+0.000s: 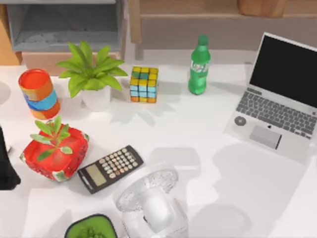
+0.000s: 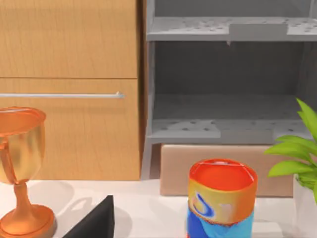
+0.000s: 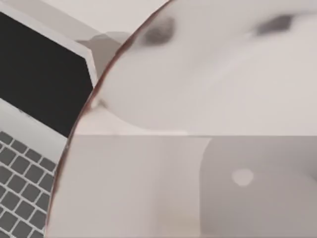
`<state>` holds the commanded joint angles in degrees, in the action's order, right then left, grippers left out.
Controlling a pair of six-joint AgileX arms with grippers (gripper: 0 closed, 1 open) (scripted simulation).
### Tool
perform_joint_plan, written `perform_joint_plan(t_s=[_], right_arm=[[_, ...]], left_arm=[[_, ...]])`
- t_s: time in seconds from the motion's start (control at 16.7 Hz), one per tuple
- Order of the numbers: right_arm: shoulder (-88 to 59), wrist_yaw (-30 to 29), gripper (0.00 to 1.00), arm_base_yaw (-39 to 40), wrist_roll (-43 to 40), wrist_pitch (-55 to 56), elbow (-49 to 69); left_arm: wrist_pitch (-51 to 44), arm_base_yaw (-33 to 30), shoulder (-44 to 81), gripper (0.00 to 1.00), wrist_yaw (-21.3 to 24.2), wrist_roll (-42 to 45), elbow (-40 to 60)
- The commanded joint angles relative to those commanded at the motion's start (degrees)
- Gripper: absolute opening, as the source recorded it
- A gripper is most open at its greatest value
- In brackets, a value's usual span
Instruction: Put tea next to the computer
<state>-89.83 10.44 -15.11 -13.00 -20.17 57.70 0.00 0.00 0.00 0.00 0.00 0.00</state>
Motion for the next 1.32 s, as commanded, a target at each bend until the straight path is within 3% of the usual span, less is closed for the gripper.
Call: perform_joint_plan(t_s=[0.48, 1.26, 1.32], right_arm=[[-1.48, -0.84, 0.0, -1.04, -0.29, 1.02, -1.2], [-1.48, -0.84, 0.98, -1.04, -0.29, 1.02, -1.2], [-1.48, -0.84, 1.0, -1.04, -0.29, 1.02, -1.2]], left_arm=[[0.0, 0.0, 0.0, 1.0, 0.0, 0.0, 0.0], [0.0, 0.0, 0.0, 1.0, 0.0, 0.0, 0.0], [0.0, 0.0, 0.0, 1.0, 0.0, 0.0, 0.0]])
